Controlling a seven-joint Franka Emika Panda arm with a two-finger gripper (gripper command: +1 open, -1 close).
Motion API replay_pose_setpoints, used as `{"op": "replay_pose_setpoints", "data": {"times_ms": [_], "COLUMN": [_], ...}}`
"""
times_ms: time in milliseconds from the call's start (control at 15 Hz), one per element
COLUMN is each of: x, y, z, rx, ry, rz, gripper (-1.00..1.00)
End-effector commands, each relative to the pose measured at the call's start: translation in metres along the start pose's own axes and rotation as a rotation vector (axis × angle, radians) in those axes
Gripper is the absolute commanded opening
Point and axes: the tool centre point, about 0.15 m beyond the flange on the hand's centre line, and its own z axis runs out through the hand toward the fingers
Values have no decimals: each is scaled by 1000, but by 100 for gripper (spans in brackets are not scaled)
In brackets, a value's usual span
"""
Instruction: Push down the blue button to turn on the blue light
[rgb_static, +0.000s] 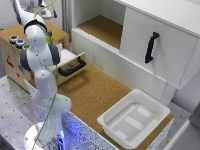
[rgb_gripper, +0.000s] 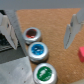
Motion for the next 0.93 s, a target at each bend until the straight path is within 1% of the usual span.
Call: {"op": "replay_pose_setpoints", "data": {"times_ms": [0, 133, 200, 267, 400, 467, 533, 667, 733, 867], "x": [22, 34, 38, 44, 52, 57, 64, 76, 81, 88], "y": [-39, -35, -34, -31, -27, -25, -23, -22, -21, -19], "z": [7, 15, 15, 17, 25, 29, 36, 48, 53, 60], "rx": [-112, -67, -69, -65, -51, -54, -27, -26, -14, -21], "ry": [67, 70, 75, 73, 62, 50, 42, 24, 24, 9], "rz": [-206, -242, -246, -238, -228, -217, -207, -177, -172, -145], "gripper": [100, 100, 100, -100, -100, -100, -100, -100, -100, -100]}}
